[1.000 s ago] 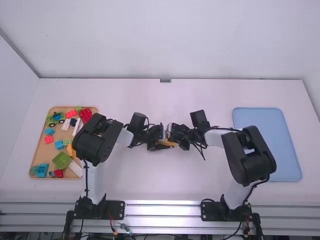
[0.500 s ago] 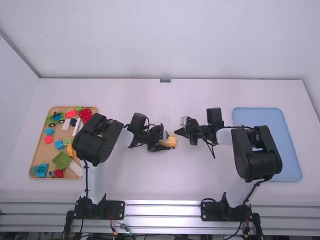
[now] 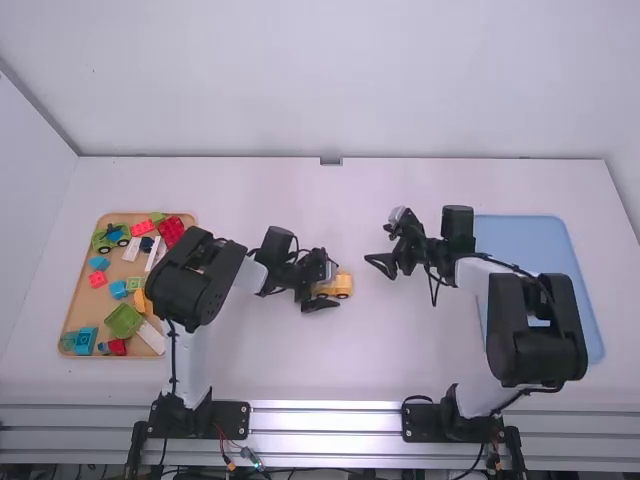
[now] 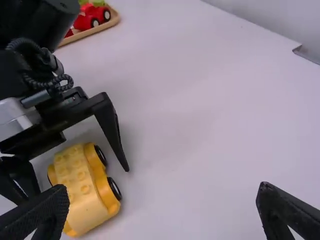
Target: Assemble lego blocks to make yellow taxi
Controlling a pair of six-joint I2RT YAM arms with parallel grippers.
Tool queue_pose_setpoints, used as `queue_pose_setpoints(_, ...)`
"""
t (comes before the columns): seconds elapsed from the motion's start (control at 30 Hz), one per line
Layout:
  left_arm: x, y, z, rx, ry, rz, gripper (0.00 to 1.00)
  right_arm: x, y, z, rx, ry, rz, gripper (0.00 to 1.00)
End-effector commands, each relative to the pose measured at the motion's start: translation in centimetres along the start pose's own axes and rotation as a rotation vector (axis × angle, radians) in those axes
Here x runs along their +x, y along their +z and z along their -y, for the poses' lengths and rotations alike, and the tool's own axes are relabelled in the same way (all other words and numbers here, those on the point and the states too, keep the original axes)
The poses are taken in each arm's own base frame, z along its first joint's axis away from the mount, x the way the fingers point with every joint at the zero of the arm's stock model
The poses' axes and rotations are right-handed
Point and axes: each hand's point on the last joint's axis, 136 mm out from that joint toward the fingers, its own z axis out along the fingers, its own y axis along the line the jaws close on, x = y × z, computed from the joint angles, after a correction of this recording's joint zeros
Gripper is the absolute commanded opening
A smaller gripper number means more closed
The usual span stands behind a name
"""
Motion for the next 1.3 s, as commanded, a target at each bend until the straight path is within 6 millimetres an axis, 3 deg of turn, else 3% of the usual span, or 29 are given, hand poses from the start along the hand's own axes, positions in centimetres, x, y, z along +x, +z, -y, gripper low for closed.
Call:
queue_pose_setpoints(0.0, -0.2, -0.3, 0.0, 0.005, -0.008, 0.006, 0.99, -0.3, -0.2, -0.1, 0.015, 0.018, -0.005, 0.98)
queue_pose_setpoints(0.33, -1.8, -6.8, -1.6, -0.072, -0.130, -0.036, 0.99, -0.3, -0.2, 0.0, 0.017, 0.019, -0.004, 0.99)
queue_pose_setpoints(0.43, -1.5, -10.2, -2.9, -0.170, -0.215, -0.094, 0.99, -0.3, -0.2, 0.0, 0.017, 0.015, -0.003, 0.99)
queue_pose_setpoints(0.5, -1.1, -13.1, -4.1, -0.275, -0.359, -0.136, 0.99, -0.4, -0.2, 0.1, 0.018, 0.013, 0.000, 0.99)
queue_pose_setpoints(0.57, -0.9, -14.5, -4.5, -0.326, -0.439, -0.148, 0.99, -0.4, -0.2, 0.1, 0.019, 0.012, 0.000, 0.99)
queue_pose_setpoints(0.63, -0.2, -17.9, -5.4, -0.465, -0.614, -0.174, 0.99, -0.4, -0.2, 0.1, 0.020, 0.011, 0.000, 0.98)
queue_pose_setpoints(0.67, 0.9, -20.9, -6.2, -0.605, -0.739, -0.209, 0.99, -0.5, -0.2, 0.1, 0.020, 0.007, 0.002, 0.99)
queue_pose_setpoints(0.7, 1.2, -21.3, -6.3, -0.623, -0.755, -0.216, 0.99, -0.5, -0.2, 0.1, 0.020, 0.007, 0.003, 0.98)
queue_pose_setpoints(0.73, 1.9, -22.9, -6.4, -0.699, -0.817, -0.241, 0.99, -0.6, -0.2, 0.2, 0.023, 0.009, 0.007, 0.99)
queue_pose_setpoints(0.9, 6.7, -31.4, -4.5, -1.124, -1.187, -0.384, 0.99, -1.5, -0.2, 0.7, 0.039, 0.020, 0.037, 0.99)
queue_pose_setpoints(0.97, 8.5, -34.8, -2.6, -1.288, -1.302, -0.463, 0.99, -1.8, -0.3, 0.9, 0.048, 0.027, 0.048, 0.99)
queue_pose_setpoints(1.07, 10.1, -37.8, -0.9, -1.396, -1.373, -0.525, 0.99, -2.1, -0.3, 1.1, 0.052, 0.027, 0.060, 0.99)
queue_pose_setpoints(1.17, 11.3, -39.5, 0.2, -1.428, -1.442, -0.519, 0.98, -2.3, -0.3, 1.1, 0.053, 0.021, 0.064, 0.99)
queue_pose_setpoints(1.23, 12.2, -40.4, 0.8, -1.434, -1.481, -0.506, 0.90, -2.4, -0.3, 1.2, 0.059, 0.035, 0.067, 0.99)
queue_pose_setpoints(1.27, 12.6, -40.8, 0.9, -1.437, -1.500, -0.496, 0.80, -2.4, -0.3, 1.3, 0.063, 0.044, 0.067, 0.98)
